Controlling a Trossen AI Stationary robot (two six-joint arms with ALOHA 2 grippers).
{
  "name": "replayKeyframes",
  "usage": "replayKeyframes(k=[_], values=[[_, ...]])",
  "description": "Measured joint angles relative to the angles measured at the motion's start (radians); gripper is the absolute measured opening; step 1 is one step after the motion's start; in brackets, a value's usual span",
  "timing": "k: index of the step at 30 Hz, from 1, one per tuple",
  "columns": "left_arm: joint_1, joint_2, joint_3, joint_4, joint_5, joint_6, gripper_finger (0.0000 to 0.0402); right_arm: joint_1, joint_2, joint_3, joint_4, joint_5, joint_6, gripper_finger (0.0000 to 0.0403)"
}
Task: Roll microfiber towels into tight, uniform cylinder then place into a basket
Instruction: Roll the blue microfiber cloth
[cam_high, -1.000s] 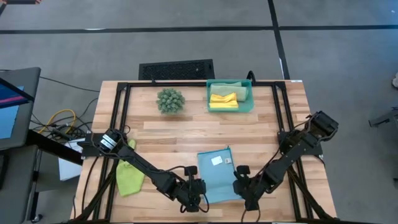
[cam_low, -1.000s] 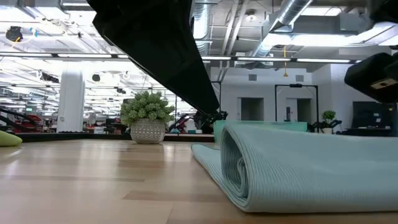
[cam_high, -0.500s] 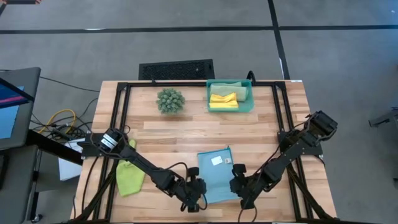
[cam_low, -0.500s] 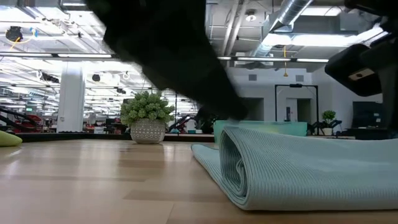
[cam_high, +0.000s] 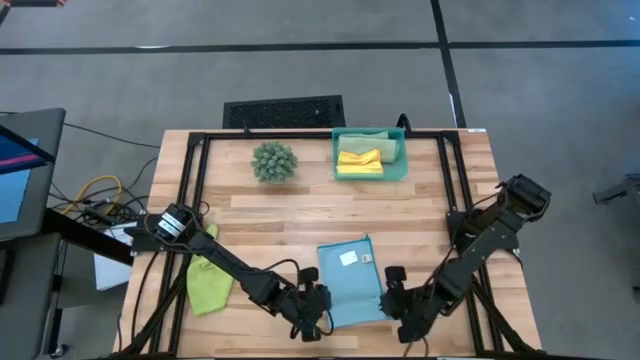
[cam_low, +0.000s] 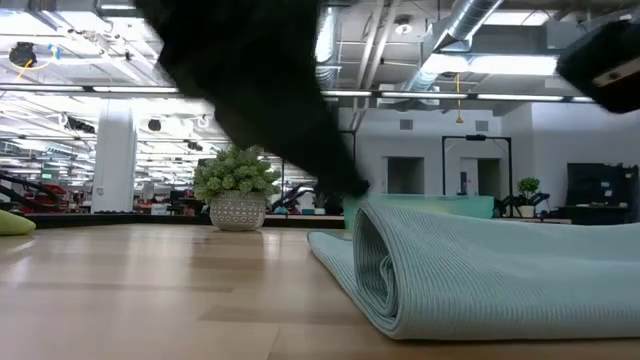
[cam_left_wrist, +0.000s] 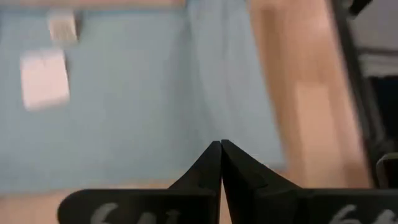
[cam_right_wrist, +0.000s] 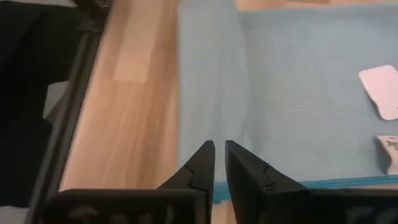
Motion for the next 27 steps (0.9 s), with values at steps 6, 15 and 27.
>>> replayKeyframes(k=[6, 15, 27], values=[[-0.003, 0.03, 0.007, 0.11, 0.044, 0.077, 0.0, 0.015, 0.004, -0.044, 0.051, -0.002, -0.007, 0.0036], [0.022, 0.079, 0.005, -0.005, 0.118, 0.002, 0.0, -0.075, 0.005, -0.155, 0.225, -0.117, -0.009, 0.0014], [0.009, 0.075, 0.031, -0.065, 0.158, -0.026, 0.0, -0.098, 0.005, -0.185, 0.259, -0.126, -0.007, 0.002]])
